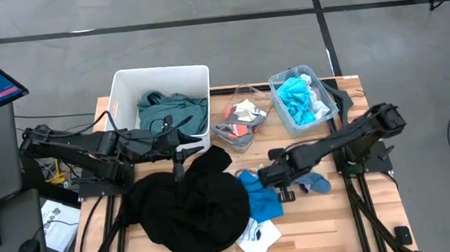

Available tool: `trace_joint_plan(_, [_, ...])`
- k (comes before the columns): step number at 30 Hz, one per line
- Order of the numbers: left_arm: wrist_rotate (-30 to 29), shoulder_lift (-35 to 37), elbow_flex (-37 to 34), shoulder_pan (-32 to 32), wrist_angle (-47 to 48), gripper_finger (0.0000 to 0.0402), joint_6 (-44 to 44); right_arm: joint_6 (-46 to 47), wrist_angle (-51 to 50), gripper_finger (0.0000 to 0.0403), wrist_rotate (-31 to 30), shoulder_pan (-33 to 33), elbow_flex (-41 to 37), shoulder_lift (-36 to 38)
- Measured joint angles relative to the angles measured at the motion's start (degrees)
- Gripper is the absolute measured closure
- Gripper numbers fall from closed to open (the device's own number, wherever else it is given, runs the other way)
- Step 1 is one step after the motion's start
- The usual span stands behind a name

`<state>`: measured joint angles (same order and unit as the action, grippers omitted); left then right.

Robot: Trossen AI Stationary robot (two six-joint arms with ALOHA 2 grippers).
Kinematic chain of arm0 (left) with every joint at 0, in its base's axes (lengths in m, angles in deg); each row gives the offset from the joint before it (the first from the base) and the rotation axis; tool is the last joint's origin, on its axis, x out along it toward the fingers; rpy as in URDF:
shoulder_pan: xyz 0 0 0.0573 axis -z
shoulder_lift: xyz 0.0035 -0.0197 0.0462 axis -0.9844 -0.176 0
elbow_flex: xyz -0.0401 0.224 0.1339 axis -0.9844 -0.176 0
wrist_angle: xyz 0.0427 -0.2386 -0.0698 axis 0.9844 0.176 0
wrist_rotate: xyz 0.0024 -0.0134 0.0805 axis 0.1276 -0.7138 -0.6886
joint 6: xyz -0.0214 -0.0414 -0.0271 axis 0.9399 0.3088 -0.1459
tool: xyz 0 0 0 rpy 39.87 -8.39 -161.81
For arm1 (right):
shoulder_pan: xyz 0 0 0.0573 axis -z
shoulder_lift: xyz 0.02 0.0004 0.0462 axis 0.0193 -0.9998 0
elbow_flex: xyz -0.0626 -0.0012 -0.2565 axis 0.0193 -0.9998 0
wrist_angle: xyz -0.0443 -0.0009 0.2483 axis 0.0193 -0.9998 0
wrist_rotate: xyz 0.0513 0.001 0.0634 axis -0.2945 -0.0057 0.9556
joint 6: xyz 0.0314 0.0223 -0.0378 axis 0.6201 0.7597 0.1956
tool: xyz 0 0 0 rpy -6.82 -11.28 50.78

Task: Pick & Place Cloths
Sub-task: Put the dark blue sock into the middle transparent bin

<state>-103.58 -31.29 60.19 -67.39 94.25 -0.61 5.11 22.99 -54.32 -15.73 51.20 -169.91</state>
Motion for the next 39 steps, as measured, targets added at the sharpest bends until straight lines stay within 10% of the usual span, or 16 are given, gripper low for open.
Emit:
trace_joint_plan(18, [0.0, 0.0, 0.0, 0.0, 0.0, 0.0303, 0.0, 2.2, 3.6, 0.0402, -18.7, 16.4, 12.6, 25.1])
trace_joint_plan(28, [0.0, 0.0, 0.0, 0.0, 0.0, 0.0303, 0.0, -8.8, 23.4, 0.0402, -16.0, 32.7, 15.6, 17.6])
trace_joint_plan(39, [0.0, 0.0, 0.0, 0.0, 0.1, 0.0303, 0.0, -8.7, 23.9, 0.0403, -10.7, 41.0, 15.5, -0.5])
